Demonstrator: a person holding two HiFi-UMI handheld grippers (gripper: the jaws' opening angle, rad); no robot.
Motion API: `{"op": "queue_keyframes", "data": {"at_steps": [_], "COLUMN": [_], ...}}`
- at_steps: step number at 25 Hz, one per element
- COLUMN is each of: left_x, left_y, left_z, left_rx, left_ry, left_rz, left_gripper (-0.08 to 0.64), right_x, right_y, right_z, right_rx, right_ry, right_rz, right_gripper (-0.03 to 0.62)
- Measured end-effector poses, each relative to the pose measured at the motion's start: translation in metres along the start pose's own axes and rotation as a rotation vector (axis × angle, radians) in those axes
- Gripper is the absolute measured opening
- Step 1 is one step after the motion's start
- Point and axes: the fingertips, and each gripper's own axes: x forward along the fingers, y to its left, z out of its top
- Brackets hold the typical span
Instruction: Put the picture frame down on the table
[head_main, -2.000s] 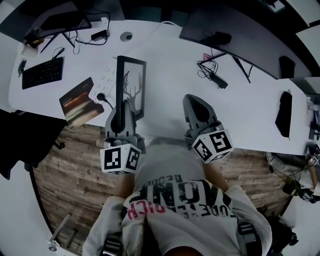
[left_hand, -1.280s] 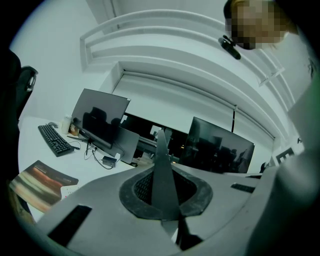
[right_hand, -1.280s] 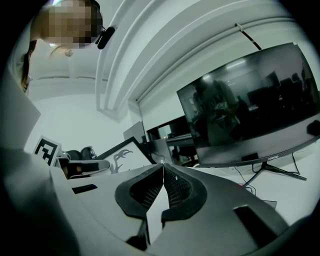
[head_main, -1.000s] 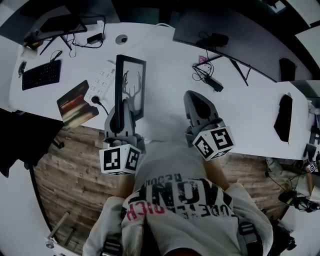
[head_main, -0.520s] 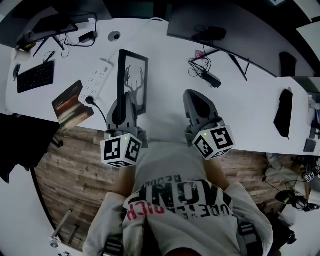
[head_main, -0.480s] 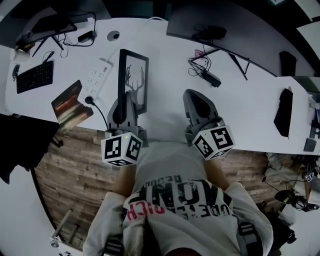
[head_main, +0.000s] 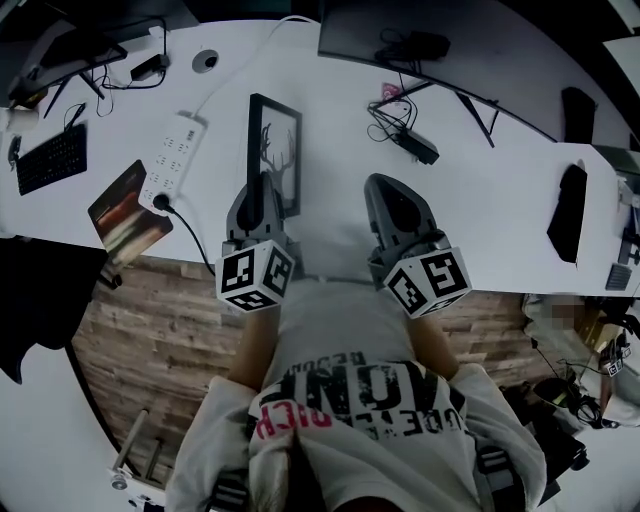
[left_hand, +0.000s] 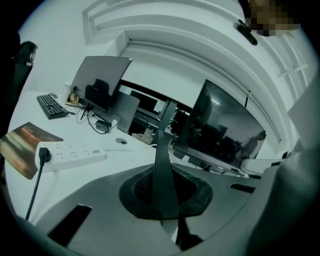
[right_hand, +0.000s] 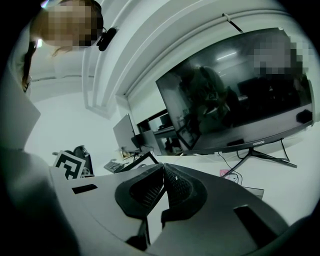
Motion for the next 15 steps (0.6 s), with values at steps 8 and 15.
{"op": "queue_keyframes", "data": {"at_steps": [8, 15], "left_x": [0.014, 0.022], "left_y": [0.003, 0.004], "left_z": [-0.021, -0.033], "left_rx": [-0.023, -0.042], "left_ry": [0.051, 0.076], "left_rz": [0.018, 0.024], "left_gripper": [0.012, 0.012], "right_x": [0.003, 0.006], "right_y": [-0.009, -0.012], "right_z": [-0.006, -0.011], "right_rx": [0.014, 0.023], "right_ry": [0.027, 0.042], "right_rz": [-0.01, -0.015], "right_gripper": [0.002, 0.002]}}
